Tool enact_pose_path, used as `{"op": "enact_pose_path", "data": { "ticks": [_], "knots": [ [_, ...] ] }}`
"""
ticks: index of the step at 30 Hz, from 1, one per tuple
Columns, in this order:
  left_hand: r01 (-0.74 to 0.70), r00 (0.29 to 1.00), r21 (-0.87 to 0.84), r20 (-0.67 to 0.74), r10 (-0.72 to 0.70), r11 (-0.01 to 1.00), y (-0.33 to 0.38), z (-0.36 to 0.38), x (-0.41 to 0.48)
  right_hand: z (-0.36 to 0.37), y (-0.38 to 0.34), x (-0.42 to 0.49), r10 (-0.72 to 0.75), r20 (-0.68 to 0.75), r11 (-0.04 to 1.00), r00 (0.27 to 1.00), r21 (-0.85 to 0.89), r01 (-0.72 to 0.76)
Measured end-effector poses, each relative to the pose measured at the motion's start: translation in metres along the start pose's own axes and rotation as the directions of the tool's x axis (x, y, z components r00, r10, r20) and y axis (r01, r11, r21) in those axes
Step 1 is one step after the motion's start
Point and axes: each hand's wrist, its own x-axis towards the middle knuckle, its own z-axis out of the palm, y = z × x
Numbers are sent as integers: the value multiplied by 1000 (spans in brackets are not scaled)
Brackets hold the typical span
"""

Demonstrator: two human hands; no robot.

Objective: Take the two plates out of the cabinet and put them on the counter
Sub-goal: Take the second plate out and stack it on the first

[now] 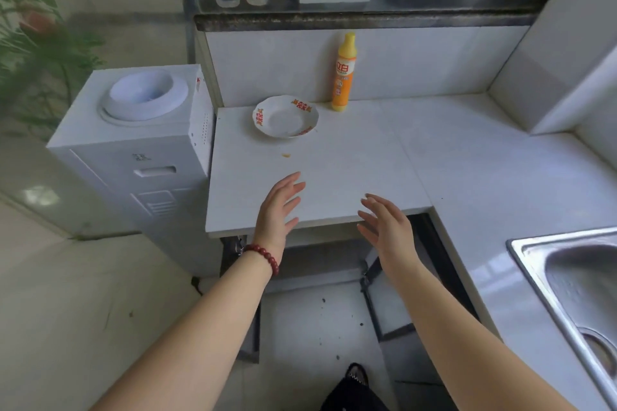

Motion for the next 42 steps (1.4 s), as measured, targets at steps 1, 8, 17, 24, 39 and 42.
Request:
{"op": "enact_pose_path", "data": {
  "ticks": [1,8,17,24,39,42],
  "knots": [
    [7,1000,2,7,-7,1000,-3,5,-2,-6,1,-2,6,-4,1000,1000,8,-5],
    [45,999,13,21,-46,999,-32,41,-11,-49,9,-2,20,-6,1000,1000,-6,-20],
    [63,998,76,-11,-63,995,-83,88,-13,-95,37,18,64,13,998,998,-17,-64],
    [66,998,98,1,-66,993,-147,88,14,-101,97,49,76,14,997,997,-10,-76],
    [-128,992,40,9,128,991,-324,32,150,-97,287,188,7,13,985,1000,175,-10],
    [-186,983,38,9,186,982,-357,24,182,-98,319,222,-35,9,974,999,224,33]
  ]
}}
